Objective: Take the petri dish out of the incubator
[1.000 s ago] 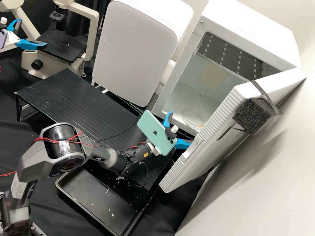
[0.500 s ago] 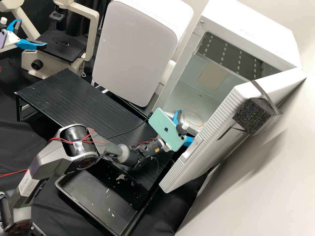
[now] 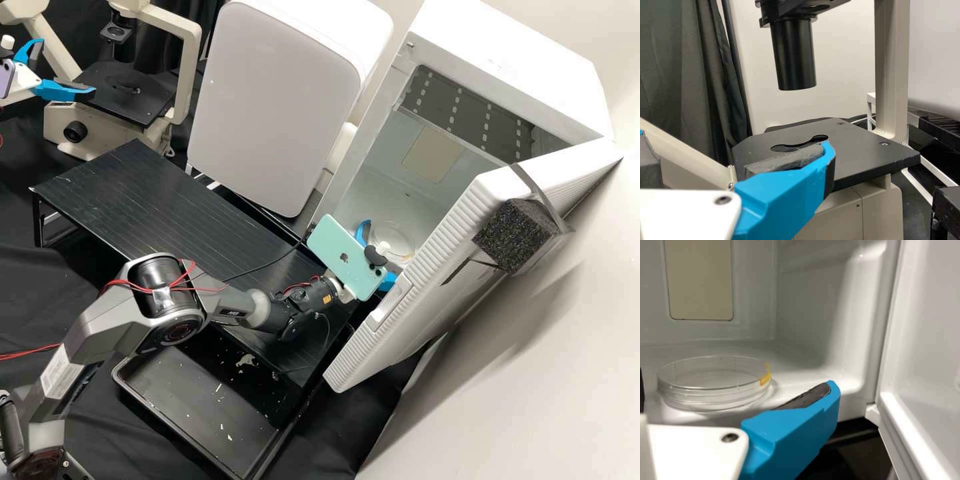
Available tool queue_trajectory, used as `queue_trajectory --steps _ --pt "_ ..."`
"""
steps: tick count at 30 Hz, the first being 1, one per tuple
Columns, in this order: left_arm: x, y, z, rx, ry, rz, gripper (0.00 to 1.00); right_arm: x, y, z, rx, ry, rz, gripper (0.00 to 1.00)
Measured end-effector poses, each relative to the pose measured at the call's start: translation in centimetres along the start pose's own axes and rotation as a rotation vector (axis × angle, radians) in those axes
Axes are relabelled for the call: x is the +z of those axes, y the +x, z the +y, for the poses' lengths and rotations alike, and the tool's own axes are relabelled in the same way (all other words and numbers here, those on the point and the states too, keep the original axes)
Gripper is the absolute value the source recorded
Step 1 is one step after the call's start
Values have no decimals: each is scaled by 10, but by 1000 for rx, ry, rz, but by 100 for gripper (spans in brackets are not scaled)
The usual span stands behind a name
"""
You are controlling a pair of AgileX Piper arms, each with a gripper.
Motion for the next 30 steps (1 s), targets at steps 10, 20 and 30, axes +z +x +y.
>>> queue_trajectory --steps 10,20,30 --pt "0 0 0 0 0 0 100 -2 7 0 -40 41 0 100" --pt "0 0 0 0 0 0 100 -1 11 -6 -89 45 17 0" --pt "0 0 0 0 0 0 100 -1 11 -6 -91 41 17 0"
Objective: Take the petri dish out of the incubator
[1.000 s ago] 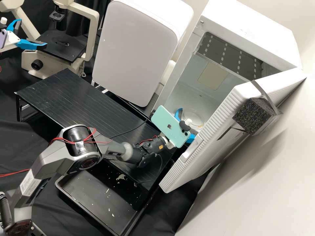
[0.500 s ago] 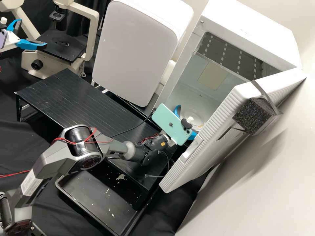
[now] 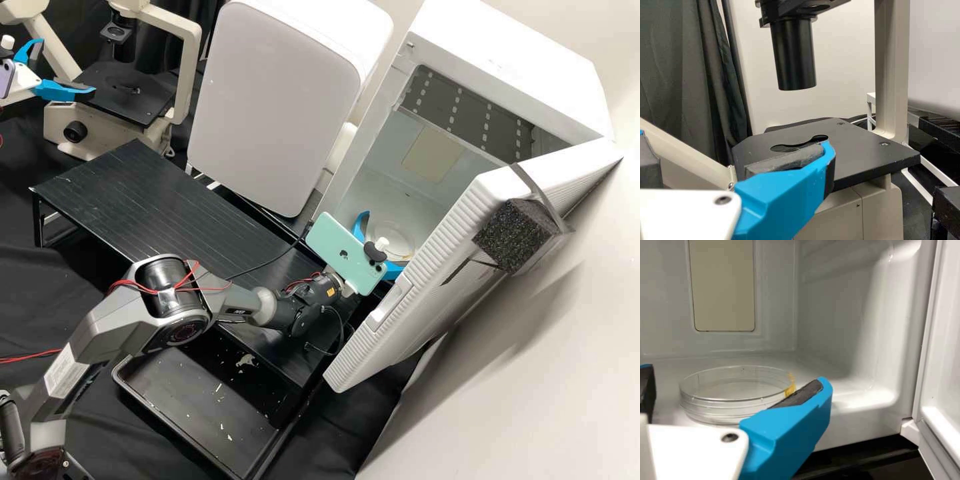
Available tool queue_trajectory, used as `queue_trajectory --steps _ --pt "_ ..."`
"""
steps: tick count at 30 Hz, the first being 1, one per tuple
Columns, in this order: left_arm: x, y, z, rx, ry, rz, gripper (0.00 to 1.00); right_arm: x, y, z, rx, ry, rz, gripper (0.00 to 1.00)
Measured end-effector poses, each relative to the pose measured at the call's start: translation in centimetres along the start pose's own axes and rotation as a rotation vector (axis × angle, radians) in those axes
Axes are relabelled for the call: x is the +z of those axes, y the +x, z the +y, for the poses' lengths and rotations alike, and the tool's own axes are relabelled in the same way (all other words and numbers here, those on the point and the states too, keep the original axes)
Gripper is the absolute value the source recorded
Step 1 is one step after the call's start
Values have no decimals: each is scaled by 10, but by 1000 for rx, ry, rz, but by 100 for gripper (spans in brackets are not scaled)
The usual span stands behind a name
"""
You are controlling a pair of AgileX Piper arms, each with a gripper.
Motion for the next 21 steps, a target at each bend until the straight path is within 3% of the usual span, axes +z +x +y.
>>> queue_trajectory --steps 21 --pt "0 0 0 0 0 0 100 1 5 2 -6 -23 6 0"
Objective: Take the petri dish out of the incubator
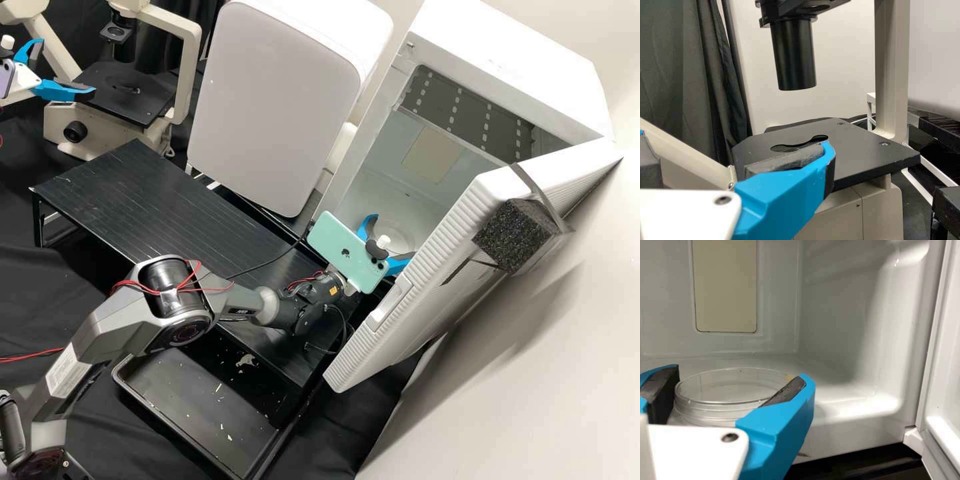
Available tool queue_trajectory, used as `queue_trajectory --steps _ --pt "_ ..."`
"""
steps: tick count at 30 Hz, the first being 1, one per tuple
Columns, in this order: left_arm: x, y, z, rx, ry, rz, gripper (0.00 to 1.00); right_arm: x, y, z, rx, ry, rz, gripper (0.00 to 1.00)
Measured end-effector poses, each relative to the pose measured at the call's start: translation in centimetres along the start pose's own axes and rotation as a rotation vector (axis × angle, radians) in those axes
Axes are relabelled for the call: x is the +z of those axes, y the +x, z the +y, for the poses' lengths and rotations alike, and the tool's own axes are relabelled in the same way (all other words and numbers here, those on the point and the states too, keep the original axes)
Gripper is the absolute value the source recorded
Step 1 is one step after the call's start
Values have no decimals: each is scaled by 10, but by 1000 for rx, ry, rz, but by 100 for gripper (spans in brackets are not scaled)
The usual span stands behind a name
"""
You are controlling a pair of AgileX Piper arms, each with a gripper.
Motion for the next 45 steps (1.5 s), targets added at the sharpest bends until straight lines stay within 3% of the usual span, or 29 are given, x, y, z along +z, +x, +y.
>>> queue_trajectory --steps 14,18,28,34,38,45 --pt "0 0 0 0 0 0 100 2 -1 0 -2 0 -3 0" --pt "0 0 0 0 0 0 100 10 -11 0 6 39 1 0" --pt "0 0 0 0 0 0 100 13 -68 15 72 105 49 0" --pt "0 0 0 0 0 0 100 11 -105 11 83 145 79 0" --pt "0 0 0 0 0 0 100 0 -130 5 87 155 124 0" --pt "0 0 0 0 0 0 100 -30 -176 -20 9 158 168 0"
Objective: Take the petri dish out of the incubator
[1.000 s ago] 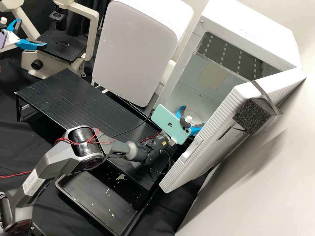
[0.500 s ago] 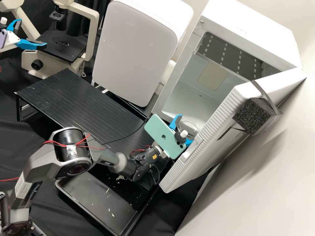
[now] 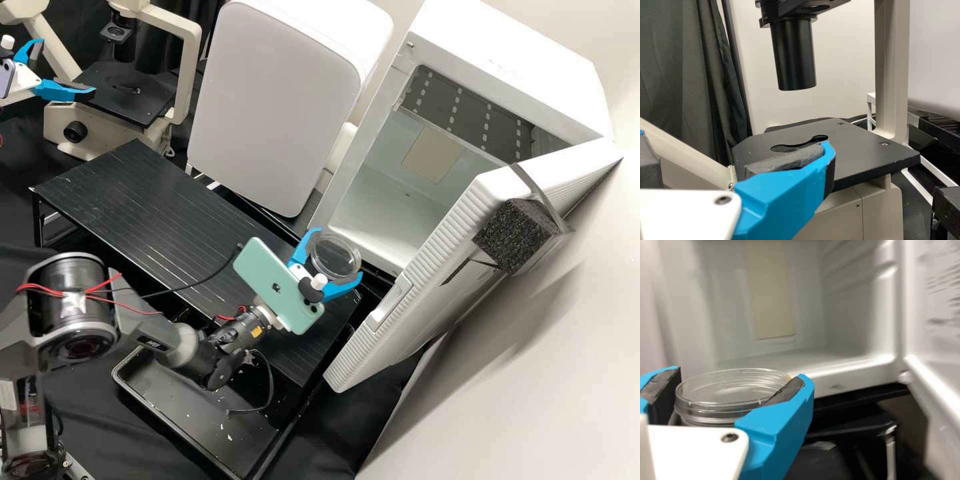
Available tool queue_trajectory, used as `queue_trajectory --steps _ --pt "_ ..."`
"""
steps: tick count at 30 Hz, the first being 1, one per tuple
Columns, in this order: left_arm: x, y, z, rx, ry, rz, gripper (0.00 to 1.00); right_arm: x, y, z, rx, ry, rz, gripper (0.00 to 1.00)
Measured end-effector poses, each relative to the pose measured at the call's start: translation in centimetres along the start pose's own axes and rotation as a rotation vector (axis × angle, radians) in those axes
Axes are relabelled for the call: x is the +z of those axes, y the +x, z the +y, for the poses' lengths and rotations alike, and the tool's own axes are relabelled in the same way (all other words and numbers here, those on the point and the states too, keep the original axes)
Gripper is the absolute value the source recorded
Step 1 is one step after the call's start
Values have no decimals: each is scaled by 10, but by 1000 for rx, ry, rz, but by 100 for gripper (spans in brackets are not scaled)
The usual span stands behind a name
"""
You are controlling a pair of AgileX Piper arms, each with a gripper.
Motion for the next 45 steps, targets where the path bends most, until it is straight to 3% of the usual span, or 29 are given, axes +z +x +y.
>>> queue_trajectory --steps 5,14,25,32,33,45 --pt "0 0 0 0 0 0 100 -24 -30 -29 -91 -6 38 0" --pt "0 0 0 0 0 0 100 -43 -69 -70 -240 -122 104 0" --pt "0 0 0 0 0 0 100 -36 -81 -95 -351 -152 88 0" --pt "0 0 0 0 0 0 100 -35 -80 -99 -365 -163 94 0" --pt "0 0 0 0 0 0 100 -35 -80 -99 -365 -163 94 100" --pt "0 0 0 0 0 0 100 -36 -81 -98 -358 -165 102 100"
